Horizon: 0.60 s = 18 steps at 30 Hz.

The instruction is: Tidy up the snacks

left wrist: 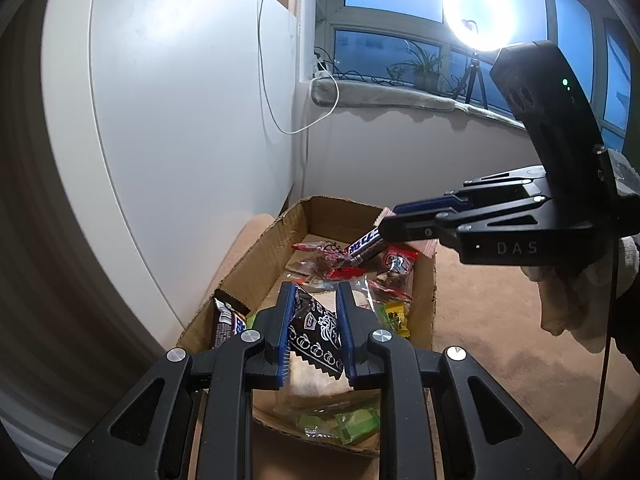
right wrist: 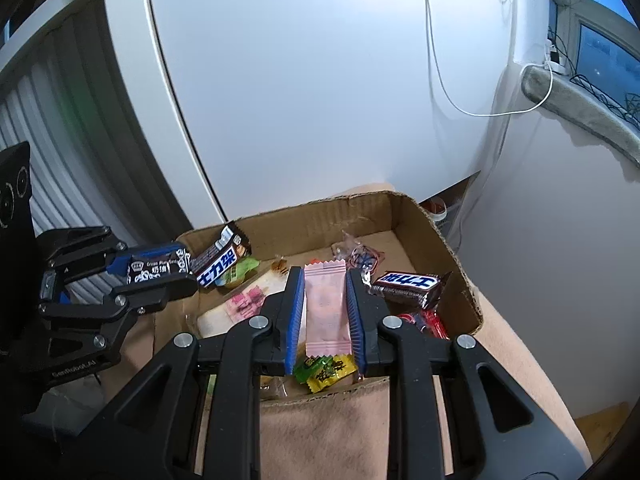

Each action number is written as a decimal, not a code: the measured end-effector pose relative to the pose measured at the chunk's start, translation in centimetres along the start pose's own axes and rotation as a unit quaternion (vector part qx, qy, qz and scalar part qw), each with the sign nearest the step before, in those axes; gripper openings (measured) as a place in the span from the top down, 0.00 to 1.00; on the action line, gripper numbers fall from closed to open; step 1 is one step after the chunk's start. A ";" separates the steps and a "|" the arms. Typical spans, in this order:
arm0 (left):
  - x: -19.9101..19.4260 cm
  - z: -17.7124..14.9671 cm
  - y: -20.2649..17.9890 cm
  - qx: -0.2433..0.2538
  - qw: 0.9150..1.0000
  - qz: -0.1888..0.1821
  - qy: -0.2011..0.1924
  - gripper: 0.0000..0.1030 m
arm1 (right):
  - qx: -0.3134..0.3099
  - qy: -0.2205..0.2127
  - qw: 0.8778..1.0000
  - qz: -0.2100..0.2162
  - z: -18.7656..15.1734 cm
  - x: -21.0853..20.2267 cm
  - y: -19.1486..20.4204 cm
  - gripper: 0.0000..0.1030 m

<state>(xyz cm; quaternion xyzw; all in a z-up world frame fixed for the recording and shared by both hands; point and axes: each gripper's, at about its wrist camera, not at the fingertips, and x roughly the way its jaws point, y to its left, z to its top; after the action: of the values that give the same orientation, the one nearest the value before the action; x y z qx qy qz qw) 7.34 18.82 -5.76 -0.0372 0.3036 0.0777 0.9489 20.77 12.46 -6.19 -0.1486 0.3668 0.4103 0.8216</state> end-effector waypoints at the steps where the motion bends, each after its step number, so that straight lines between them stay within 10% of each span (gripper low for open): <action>1: 0.0 0.0 0.0 -0.001 1.000 0.003 0.000 0.80 | 0.001 -0.001 1.000 -0.004 0.1 -0.1 -0.1 0.73; 4: -0.1 0.1 0.2 -0.006 1.000 0.007 -0.003 0.64 | 0.006 -0.013 1.000 -0.009 0.1 -0.5 -0.2 0.35; 18: -3.0 -0.1 -0.3 -0.012 0.999 0.016 -0.027 0.56 | 0.030 -0.044 0.998 -0.040 -0.9 -4.6 0.5 0.32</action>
<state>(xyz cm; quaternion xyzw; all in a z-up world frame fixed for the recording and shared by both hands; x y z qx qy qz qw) 4.93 18.14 -4.04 -0.0412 0.2770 0.0970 0.9551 18.12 9.72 -3.41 -0.1205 0.3358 0.3721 0.8569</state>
